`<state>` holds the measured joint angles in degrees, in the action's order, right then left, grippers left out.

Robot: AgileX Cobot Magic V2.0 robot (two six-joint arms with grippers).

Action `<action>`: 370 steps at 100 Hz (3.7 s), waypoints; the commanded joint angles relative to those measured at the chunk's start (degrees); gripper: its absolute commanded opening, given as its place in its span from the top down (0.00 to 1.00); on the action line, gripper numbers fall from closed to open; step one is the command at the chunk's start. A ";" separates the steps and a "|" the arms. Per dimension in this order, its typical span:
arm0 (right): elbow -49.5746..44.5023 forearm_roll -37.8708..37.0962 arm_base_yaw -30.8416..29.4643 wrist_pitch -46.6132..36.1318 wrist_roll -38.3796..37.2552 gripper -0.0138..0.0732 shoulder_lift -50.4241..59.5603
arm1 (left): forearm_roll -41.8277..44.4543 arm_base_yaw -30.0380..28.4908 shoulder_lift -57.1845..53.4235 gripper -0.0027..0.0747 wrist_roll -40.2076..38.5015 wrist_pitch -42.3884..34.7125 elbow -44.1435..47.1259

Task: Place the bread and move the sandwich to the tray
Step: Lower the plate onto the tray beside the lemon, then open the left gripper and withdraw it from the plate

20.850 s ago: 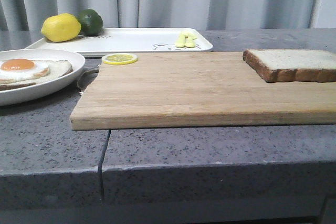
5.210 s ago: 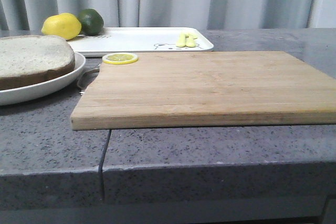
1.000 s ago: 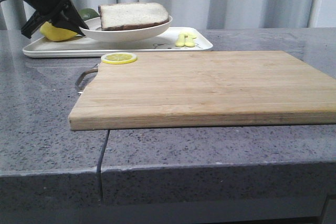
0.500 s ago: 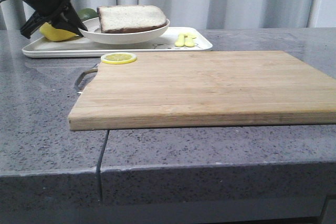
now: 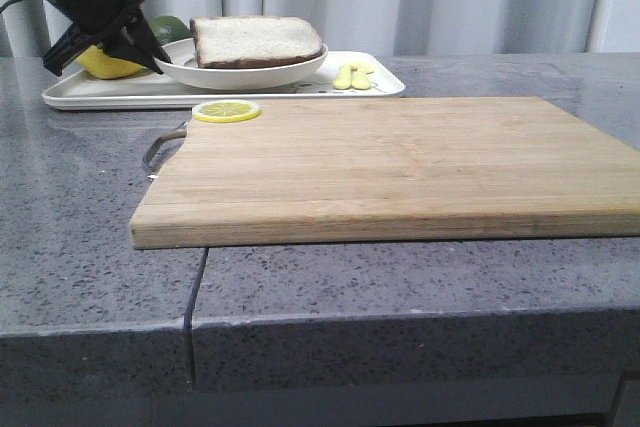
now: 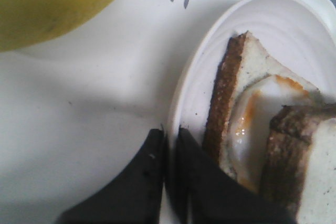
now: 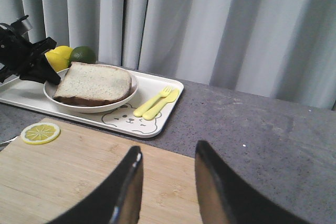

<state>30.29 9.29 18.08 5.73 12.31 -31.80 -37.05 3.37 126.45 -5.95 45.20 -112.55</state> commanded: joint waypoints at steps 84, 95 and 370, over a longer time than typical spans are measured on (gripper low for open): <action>1.43 0.28 -0.42 -3.89 0.46 0.53 0.05 | 0.52 0.57 -3.03 0.99 -2.07 -1.45 -2.39; 1.43 0.28 -0.42 -3.89 0.46 0.53 0.05 | 0.52 0.57 -3.03 0.94 -2.07 -1.24 -2.39; -1.78 0.23 -0.42 -4.30 0.46 0.53 0.05 | 26.54 8.48 -102.04 0.57 5.95 -31.06 82.92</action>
<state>28.54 9.39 18.08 6.86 12.31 -31.80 -9.58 11.41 27.36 0.00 20.77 -31.67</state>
